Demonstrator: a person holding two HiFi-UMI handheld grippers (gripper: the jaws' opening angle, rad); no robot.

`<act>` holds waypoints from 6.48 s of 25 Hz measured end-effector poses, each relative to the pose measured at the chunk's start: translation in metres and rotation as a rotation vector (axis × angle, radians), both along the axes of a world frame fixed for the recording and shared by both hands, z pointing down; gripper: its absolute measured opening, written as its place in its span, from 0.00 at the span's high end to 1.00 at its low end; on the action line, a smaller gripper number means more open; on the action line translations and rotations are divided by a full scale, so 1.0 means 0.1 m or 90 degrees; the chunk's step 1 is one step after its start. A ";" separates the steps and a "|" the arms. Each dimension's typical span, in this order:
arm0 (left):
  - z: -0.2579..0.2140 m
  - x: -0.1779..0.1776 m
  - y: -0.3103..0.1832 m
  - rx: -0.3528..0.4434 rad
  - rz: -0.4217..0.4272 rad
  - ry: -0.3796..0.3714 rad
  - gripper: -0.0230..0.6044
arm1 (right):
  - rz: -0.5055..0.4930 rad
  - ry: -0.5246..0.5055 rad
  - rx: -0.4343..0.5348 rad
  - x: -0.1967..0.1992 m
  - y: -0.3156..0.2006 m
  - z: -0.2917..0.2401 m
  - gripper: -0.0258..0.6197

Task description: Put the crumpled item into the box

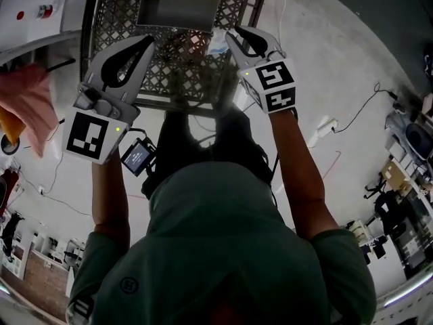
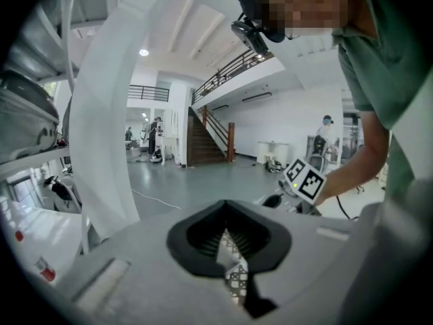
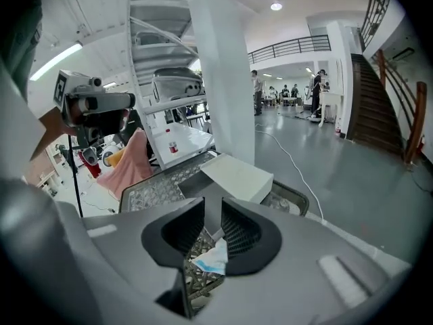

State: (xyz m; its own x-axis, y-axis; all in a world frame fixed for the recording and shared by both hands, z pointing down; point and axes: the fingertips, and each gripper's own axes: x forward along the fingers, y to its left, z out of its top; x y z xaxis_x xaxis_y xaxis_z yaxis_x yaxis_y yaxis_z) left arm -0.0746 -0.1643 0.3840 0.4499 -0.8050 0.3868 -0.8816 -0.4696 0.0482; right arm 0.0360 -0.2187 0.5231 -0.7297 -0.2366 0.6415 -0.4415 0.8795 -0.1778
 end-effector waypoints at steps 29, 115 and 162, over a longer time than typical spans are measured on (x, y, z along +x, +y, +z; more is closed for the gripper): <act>1.18 -0.11 0.17 -0.088 -0.013 0.024 0.96 | -0.020 0.150 -0.107 0.03 0.23 2.06 0.66; 0.70 -1.13 0.67 -0.012 -0.163 0.000 0.96 | -0.068 0.162 -0.030 -0.98 -0.30 1.73 0.91; -0.87 -0.82 0.64 0.119 -0.087 -0.048 0.96 | -0.038 -0.127 0.163 -1.03 -0.14 -1.69 0.95</act>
